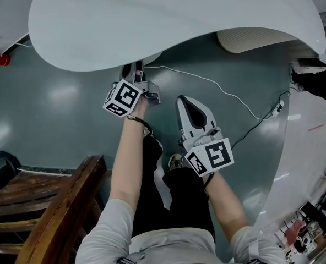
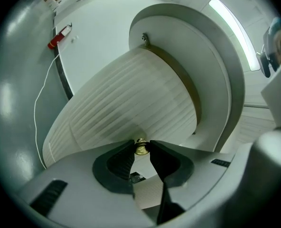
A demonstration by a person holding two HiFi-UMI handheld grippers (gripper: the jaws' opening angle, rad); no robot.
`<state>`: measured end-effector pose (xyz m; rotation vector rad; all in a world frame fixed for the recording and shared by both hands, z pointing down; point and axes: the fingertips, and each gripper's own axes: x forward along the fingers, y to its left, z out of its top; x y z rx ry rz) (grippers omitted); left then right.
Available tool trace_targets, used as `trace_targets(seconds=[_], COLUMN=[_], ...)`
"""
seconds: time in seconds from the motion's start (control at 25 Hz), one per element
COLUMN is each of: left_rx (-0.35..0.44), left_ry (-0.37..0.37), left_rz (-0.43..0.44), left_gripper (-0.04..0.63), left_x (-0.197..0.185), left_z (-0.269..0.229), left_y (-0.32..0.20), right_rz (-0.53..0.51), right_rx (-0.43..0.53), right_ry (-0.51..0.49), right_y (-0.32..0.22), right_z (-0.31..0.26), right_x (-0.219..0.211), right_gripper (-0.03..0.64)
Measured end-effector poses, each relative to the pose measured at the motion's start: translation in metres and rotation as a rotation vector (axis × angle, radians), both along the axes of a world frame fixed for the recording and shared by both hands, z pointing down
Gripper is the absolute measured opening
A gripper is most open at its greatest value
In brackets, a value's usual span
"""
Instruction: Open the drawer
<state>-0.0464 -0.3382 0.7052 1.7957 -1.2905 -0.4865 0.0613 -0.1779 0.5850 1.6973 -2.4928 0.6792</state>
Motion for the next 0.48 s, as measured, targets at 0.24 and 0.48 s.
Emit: trace_targets(seconds=[0.24,0.48], left_rx=[-0.037,-0.053], left_ry=[-0.02,-0.028], left_rz=[0.019,0.03], left_gripper=[0.103,0.101], left_x=[0.0,0.001], left_z=[-0.001,0.0], left_y=[-0.001,0.023], right_rz=[-0.032,-0.05], right_rx=[-0.014,-0.024], right_ry=[-0.004,-0.001], right_y=[0.004,0.009], right_z=[-0.007,-0.014], right_x=[-0.011,-0.015], right_gripper=[0.011,0.011])
